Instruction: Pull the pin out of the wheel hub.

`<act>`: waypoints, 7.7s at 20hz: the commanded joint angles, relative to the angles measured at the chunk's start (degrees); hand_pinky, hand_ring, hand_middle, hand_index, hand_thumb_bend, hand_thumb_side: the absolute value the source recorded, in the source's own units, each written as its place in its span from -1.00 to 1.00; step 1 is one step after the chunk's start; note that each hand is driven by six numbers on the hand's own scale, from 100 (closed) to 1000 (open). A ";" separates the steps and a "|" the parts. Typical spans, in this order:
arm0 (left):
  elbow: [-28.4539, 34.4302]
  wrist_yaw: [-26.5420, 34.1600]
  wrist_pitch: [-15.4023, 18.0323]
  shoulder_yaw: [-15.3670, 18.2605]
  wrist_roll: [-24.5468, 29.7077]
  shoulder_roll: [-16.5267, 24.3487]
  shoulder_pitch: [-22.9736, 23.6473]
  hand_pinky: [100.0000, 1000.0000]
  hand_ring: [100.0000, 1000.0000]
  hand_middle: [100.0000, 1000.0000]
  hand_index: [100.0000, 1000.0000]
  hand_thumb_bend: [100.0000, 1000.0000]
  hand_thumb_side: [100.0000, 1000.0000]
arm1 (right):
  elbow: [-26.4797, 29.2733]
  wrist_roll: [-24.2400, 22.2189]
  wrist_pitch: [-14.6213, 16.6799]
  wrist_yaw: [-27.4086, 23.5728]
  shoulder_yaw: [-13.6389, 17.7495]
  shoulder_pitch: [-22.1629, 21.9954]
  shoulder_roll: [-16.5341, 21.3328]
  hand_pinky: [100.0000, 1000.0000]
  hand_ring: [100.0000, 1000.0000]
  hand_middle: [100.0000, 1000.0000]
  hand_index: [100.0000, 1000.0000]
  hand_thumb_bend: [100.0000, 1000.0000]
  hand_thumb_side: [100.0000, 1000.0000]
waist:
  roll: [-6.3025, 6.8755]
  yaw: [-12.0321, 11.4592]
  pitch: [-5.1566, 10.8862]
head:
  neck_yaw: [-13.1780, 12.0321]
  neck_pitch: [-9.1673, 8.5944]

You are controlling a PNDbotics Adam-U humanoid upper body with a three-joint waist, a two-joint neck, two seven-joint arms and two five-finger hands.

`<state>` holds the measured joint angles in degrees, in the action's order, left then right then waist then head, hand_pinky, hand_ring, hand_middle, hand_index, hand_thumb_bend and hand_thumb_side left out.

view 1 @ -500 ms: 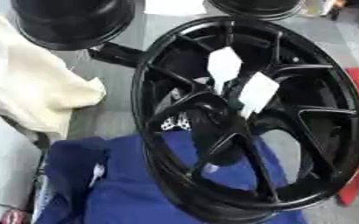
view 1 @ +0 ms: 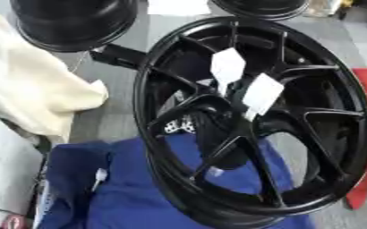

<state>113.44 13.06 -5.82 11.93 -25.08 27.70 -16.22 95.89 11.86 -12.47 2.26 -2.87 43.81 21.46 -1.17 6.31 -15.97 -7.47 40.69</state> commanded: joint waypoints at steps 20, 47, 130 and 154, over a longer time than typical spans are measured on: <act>-7.35 -14.33 2.44 -12.56 44.13 33.85 -16.98 0.53 0.49 0.34 0.50 -1.00 -0.11 | 0.14 -1.12 -0.17 -0.25 -0.59 0.76 2.43 0.28 0.05 0.03 0.32 -1.00 0.36 | 1.65 1.32 1.39 | 0.64 -0.57; -18.37 -28.95 9.11 -34.36 77.04 27.94 -42.98 0.76 0.74 0.59 0.70 -0.52 -0.56 | 0.18 -2.63 -0.52 -0.43 -1.70 1.81 2.73 0.28 0.04 0.03 0.32 -1.00 0.36 | 2.35 4.07 0.67 | 0.64 -1.74; -32.92 -21.43 18.61 -41.24 77.04 10.57 -54.15 0.40 0.04 -0.52 -0.37 -1.00 -1.00 | -0.54 -1.97 1.22 -2.39 -1.93 2.05 -0.86 0.28 0.05 0.03 0.32 -1.00 0.40 | 3.48 7.73 -2.12 | -1.88 -4.17; -40.58 -11.95 12.24 -12.35 53.07 31.55 -43.68 0.21 -0.11 -0.74 -0.58 -1.00 -1.00 | -0.60 -1.69 1.20 -1.18 -0.33 0.73 1.91 0.29 0.06 0.04 0.33 -1.00 0.39 | 2.93 3.96 -0.26 | 1.27 -2.38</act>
<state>72.86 0.42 6.41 -3.24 29.96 54.70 -59.30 94.75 9.89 -11.35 0.64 -3.97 43.77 21.58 1.84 10.19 -18.27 -6.63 38.19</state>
